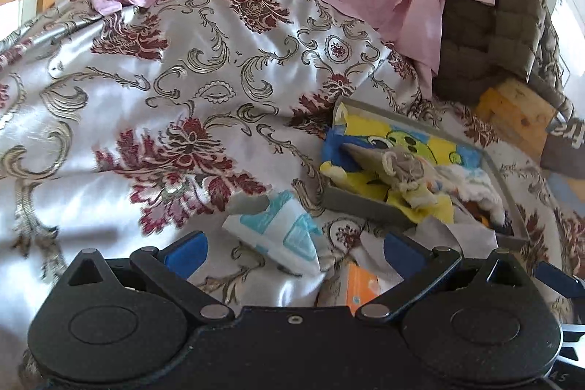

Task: Organize soft objects
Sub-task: 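Lower both open tools toward the white cloth and grey fabric near the tray, then grasp the light-blue wipes packet with the left tool while the right tool grasps the white cloth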

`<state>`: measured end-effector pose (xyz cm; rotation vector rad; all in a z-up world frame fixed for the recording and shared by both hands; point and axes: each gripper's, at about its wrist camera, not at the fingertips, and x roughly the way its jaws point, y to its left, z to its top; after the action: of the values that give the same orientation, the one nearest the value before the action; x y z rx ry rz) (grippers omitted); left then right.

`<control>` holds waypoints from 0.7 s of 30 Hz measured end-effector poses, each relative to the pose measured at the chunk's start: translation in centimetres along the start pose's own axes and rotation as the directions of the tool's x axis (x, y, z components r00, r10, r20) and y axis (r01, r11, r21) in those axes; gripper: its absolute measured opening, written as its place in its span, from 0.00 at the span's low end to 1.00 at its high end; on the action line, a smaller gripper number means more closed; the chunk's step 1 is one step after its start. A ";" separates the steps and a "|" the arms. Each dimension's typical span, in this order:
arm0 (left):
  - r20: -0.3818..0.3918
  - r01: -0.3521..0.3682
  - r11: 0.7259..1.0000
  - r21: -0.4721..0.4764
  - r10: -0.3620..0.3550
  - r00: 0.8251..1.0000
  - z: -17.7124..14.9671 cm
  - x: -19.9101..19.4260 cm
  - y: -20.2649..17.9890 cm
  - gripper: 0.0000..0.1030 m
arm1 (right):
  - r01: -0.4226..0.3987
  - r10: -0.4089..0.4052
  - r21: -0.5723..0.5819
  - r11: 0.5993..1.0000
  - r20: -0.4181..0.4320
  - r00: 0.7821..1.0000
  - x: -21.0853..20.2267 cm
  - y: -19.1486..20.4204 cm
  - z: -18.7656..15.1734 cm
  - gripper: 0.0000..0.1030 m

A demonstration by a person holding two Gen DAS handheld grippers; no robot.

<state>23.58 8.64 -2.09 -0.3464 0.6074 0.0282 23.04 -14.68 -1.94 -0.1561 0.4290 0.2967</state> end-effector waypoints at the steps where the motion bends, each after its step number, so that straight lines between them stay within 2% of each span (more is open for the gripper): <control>1: -0.001 0.006 1.000 -0.004 -0.006 1.000 0.1 0.5 0.2 0.99 | 0.003 -0.003 -0.019 1.000 -0.005 1.000 0.5 0.2 0.2 1.00; 6: -0.009 0.037 0.999 0.010 -0.037 0.999 0.7 2.7 0.6 0.99 | 0.039 -0.042 -0.101 0.994 -0.033 0.999 2.9 1.2 0.8 1.00; 15: -0.068 0.079 0.996 0.033 -0.077 0.995 1.2 6.1 1.3 0.99 | 0.064 -0.074 -0.126 0.990 -0.080 0.994 5.8 0.9 1.3 0.99; 21: -0.096 0.106 0.993 0.043 -0.101 0.990 0.8 7.0 1.8 0.86 | 0.047 -0.062 -0.151 0.987 -0.094 0.994 6.2 1.1 1.2 0.98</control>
<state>29.49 10.07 -5.99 -0.3336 0.6807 -0.1026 28.48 -11.84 -3.65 -0.3289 0.4999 0.2677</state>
